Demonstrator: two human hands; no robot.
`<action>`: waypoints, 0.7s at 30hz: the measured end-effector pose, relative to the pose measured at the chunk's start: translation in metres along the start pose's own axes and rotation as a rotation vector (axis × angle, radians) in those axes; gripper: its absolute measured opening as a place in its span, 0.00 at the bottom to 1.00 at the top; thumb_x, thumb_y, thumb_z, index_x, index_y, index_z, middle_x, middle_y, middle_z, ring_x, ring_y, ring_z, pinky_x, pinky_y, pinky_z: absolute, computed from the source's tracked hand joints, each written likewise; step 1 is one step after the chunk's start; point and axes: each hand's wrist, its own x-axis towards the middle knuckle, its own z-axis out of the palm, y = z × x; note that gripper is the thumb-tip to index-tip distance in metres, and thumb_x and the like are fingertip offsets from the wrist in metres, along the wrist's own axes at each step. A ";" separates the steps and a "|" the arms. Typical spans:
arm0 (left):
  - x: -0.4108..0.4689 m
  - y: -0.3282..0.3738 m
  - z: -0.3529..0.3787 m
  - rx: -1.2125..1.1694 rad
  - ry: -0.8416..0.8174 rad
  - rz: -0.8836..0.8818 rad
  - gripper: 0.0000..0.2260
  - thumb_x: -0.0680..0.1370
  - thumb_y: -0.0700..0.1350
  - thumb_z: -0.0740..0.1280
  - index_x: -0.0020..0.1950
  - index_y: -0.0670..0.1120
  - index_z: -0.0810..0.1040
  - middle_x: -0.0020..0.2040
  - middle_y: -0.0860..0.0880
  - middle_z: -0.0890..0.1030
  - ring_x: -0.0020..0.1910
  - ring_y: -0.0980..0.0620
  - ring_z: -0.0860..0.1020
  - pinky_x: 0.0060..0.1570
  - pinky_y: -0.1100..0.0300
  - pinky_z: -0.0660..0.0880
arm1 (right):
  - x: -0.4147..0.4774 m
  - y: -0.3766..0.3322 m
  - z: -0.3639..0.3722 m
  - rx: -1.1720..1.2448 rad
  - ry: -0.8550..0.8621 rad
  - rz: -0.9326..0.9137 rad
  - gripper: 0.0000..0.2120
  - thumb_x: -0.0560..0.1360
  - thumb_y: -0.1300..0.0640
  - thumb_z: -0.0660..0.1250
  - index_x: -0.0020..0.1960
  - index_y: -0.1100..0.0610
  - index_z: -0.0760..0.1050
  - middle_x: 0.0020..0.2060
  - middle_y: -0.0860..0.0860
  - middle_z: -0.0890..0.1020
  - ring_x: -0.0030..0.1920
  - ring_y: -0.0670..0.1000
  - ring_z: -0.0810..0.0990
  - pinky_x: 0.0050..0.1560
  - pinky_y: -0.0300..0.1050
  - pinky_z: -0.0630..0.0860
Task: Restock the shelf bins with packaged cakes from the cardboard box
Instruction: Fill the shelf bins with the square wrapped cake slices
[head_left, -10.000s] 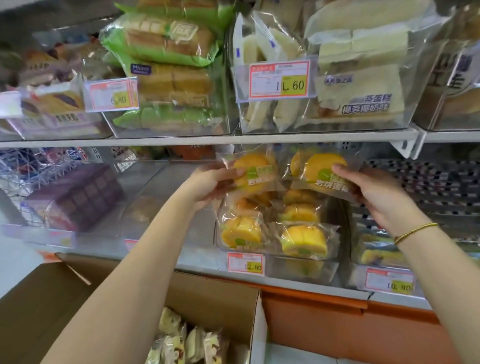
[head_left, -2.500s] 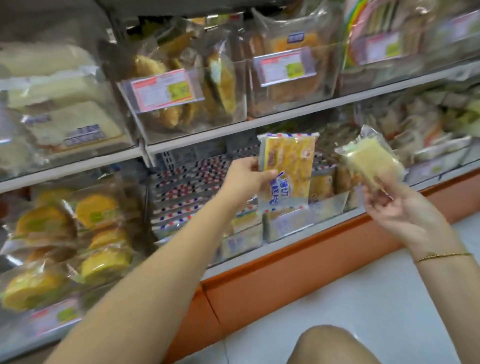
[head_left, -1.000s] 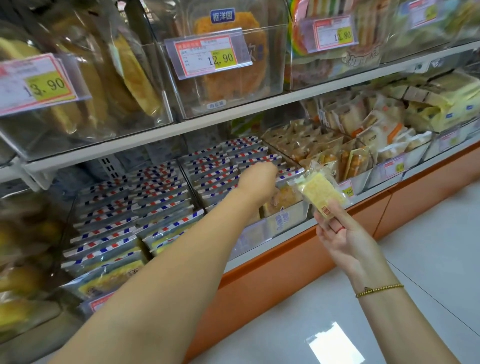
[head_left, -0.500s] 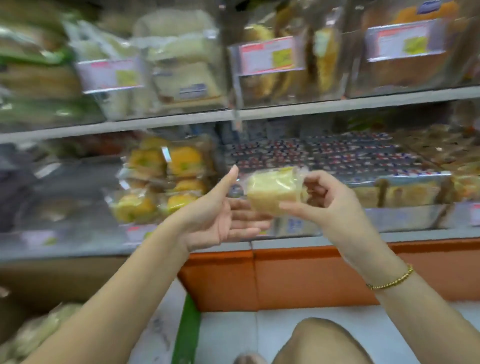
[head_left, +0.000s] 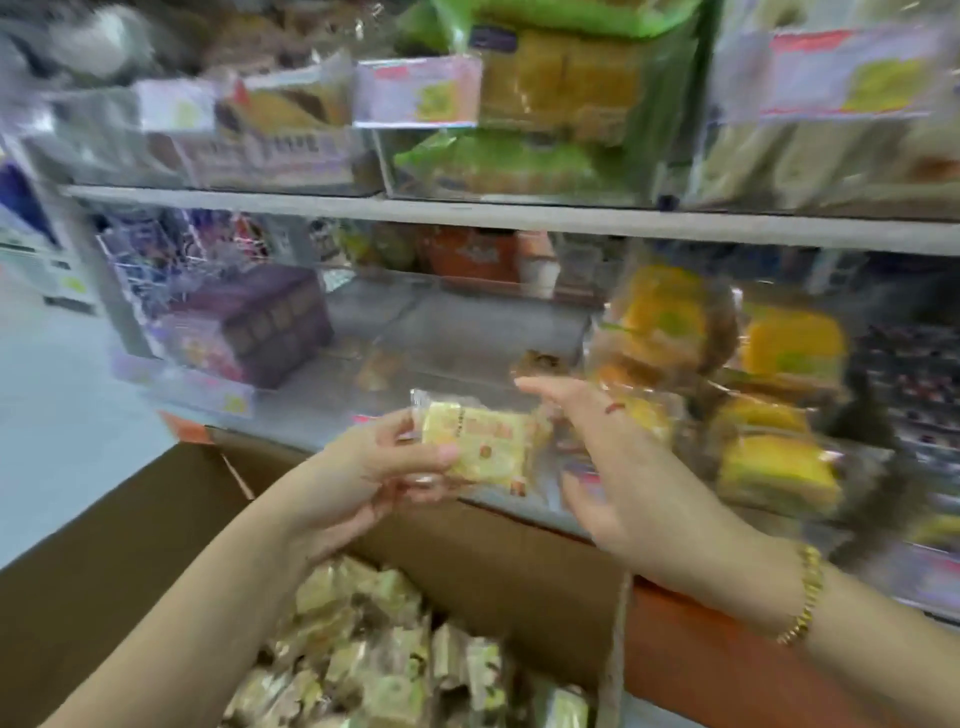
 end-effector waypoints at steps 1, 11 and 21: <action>0.004 -0.001 -0.013 0.033 0.026 0.032 0.16 0.66 0.37 0.76 0.53 0.47 0.84 0.53 0.43 0.84 0.46 0.49 0.82 0.42 0.61 0.77 | 0.005 0.001 0.011 0.003 -0.029 0.033 0.37 0.74 0.66 0.65 0.73 0.40 0.54 0.67 0.38 0.63 0.59 0.27 0.61 0.58 0.18 0.55; 0.017 0.001 -0.067 0.285 -0.191 -0.026 0.28 0.62 0.45 0.76 0.61 0.43 0.76 0.55 0.43 0.83 0.55 0.44 0.81 0.54 0.56 0.78 | 0.022 -0.034 0.048 0.279 0.002 0.428 0.19 0.79 0.56 0.60 0.67 0.39 0.66 0.60 0.33 0.74 0.61 0.33 0.70 0.62 0.36 0.70; -0.043 -0.003 -0.079 0.390 -0.286 0.022 0.29 0.61 0.43 0.79 0.61 0.43 0.77 0.50 0.41 0.84 0.50 0.44 0.83 0.57 0.50 0.75 | -0.017 -0.108 0.065 0.412 -0.072 0.657 0.10 0.76 0.48 0.66 0.56 0.40 0.75 0.51 0.40 0.82 0.51 0.38 0.80 0.55 0.39 0.78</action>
